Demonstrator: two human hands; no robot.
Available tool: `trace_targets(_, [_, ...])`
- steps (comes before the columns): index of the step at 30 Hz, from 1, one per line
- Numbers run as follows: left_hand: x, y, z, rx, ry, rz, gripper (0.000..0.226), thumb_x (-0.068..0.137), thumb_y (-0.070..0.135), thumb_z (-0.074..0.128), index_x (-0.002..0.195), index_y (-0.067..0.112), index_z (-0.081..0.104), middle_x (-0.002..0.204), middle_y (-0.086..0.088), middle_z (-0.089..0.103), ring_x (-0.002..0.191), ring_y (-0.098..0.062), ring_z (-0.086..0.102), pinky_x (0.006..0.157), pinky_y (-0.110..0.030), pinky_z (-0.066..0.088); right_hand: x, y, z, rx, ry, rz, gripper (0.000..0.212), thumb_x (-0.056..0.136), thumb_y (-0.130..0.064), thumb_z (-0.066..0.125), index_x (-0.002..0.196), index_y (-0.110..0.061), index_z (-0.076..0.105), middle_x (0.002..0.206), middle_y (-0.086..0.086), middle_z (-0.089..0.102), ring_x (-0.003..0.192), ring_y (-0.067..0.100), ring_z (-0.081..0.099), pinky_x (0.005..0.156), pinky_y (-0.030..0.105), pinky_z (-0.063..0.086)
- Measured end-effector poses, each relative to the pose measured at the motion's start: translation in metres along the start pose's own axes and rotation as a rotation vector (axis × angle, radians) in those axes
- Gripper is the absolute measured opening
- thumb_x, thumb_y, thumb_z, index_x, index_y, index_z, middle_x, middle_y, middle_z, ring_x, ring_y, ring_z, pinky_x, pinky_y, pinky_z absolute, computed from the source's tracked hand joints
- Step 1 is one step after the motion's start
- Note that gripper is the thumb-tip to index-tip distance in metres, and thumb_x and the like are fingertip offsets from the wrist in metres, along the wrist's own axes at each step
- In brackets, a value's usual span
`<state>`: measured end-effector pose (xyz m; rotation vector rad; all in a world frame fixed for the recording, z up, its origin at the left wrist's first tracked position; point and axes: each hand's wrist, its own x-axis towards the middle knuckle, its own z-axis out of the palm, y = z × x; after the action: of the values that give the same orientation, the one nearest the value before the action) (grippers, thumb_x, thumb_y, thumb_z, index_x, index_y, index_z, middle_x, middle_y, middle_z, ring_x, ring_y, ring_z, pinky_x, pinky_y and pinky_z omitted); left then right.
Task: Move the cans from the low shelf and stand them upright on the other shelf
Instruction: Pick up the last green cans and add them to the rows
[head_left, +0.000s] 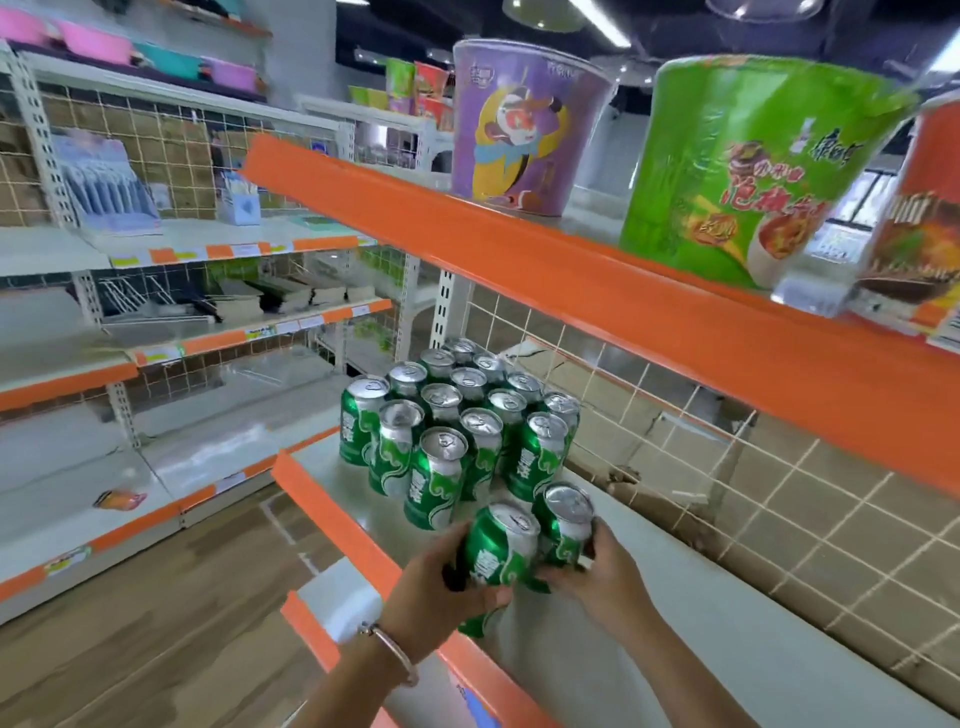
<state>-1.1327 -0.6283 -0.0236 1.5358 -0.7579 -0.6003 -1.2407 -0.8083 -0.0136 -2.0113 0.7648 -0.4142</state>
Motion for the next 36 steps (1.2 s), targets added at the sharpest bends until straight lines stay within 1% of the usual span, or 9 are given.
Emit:
trace_targets(6, [0.006, -0.009, -0.004, -0.016, -0.004, 0.046, 0.066, 0.047, 0.056, 0.086, 0.107, 0.048, 0.062, 0.109, 0.004, 0.068, 0.107, -0.011, 0.063, 0.097, -0.035, 0.050, 0.028, -0.030, 0.023, -0.063, 0.073, -0.128, 0.052, 0.078, -0.010, 0.072, 0.126, -0.018, 0.052, 0.106, -0.005, 0.060, 0.102, 0.015, 0.058, 0.086, 0.027, 0.045])
trace_targets(12, [0.006, -0.007, -0.007, -0.028, -0.018, 0.052, 0.069, 0.050, 0.047, 0.089, 0.113, 0.044, 0.062, 0.113, 0.001, 0.066, 0.111, -0.015, 0.062, 0.098, -0.036, 0.048, 0.047, -0.032, 0.042, 0.055, 0.024, -0.041, 0.039, 0.078, -0.032, 0.067, 0.114, -0.025, 0.056, 0.108, -0.001, 0.066, 0.102, 0.021, 0.064, 0.092, 0.044, 0.052])
trace_targets(18, [0.006, -0.011, -0.008, -0.063, -0.059, 0.062, 0.074, 0.058, 0.042, 0.087, 0.124, 0.037, 0.055, 0.120, 0.002, 0.065, 0.116, -0.017, 0.059, 0.100, -0.039, 0.047, 0.053, -0.024, 0.053, -0.188, 0.194, -0.086, 0.029, 0.079, -0.045, 0.062, 0.103, -0.031, 0.053, 0.098, -0.004, 0.056, 0.093, 0.018, 0.058, 0.079, 0.033, 0.051])
trace_targets(21, [0.007, -0.009, -0.009, -0.137, -0.076, 0.038, 0.083, 0.050, 0.051, 0.087, 0.123, 0.031, 0.053, 0.112, 0.006, 0.070, 0.109, -0.011, 0.063, 0.091, -0.027, 0.050, 0.049, -0.032, 0.048, 0.006, 0.191, -0.115, 0.041, 0.069, -0.050, 0.062, 0.106, -0.032, 0.058, 0.099, -0.008, 0.066, 0.095, 0.014, 0.064, 0.078, 0.031, 0.054])
trace_targets(26, [0.008, -0.013, -0.013, -0.180, -0.068, 0.017, 0.090, 0.050, 0.049, 0.087, 0.127, 0.019, 0.052, 0.110, 0.005, 0.071, 0.108, -0.013, 0.065, 0.088, -0.025, 0.051, 0.011, -0.030, 0.037, 0.238, 0.125, 0.030, 0.052, 0.075, -0.010, 0.067, 0.121, -0.026, 0.048, 0.116, 0.000, 0.053, 0.090, 0.009, 0.059, 0.066, 0.017, 0.048])
trace_targets(28, [0.009, -0.013, -0.011, -0.151, -0.054, 0.030, 0.085, 0.052, 0.050, 0.086, 0.125, 0.022, 0.052, 0.112, 0.010, 0.070, 0.109, -0.009, 0.063, 0.092, -0.025, 0.050, -0.008, -0.028, 0.028, 0.277, -0.058, 0.057, 0.053, 0.057, -0.019, 0.066, 0.109, -0.022, 0.058, 0.115, 0.006, 0.063, 0.091, 0.016, 0.062, 0.069, 0.019, 0.049])
trace_targets(31, [0.015, -0.011, -0.008, -0.134, -0.060, 0.041, 0.065, 0.066, 0.029, 0.083, 0.123, 0.021, 0.052, 0.115, 0.008, 0.069, 0.109, -0.011, 0.063, 0.090, -0.022, 0.050, -0.026, -0.027, 0.028, 0.219, -0.414, 0.050, 0.074, 0.053, -0.023, 0.076, 0.123, -0.029, 0.051, 0.116, 0.001, 0.065, 0.106, 0.011, 0.062, 0.087, 0.030, 0.055])
trace_targets(33, [0.019, -0.008, -0.008, -0.130, -0.099, 0.037, 0.057, 0.073, 0.015, 0.075, 0.124, 0.021, 0.050, 0.117, 0.008, 0.067, 0.110, -0.011, 0.063, 0.088, -0.020, 0.049, -0.026, -0.025, 0.033, 0.131, -0.360, 0.032, 0.077, 0.052, -0.030, 0.081, 0.122, -0.035, 0.049, 0.114, -0.003, 0.064, 0.104, 0.008, 0.063, 0.090, 0.031, 0.054])
trace_targets(36, [0.024, -0.007, -0.011, -0.101, -0.105, -0.010, 0.073, 0.072, 0.030, 0.076, 0.136, 0.024, 0.041, 0.121, 0.012, 0.065, 0.114, -0.007, 0.060, 0.096, -0.028, 0.049, -0.021, -0.028, 0.043, 0.146, -0.176, 0.031, 0.066, 0.045, -0.032, 0.083, 0.107, -0.027, 0.058, 0.096, -0.002, 0.070, 0.085, 0.002, 0.066, 0.072, 0.019, 0.052])
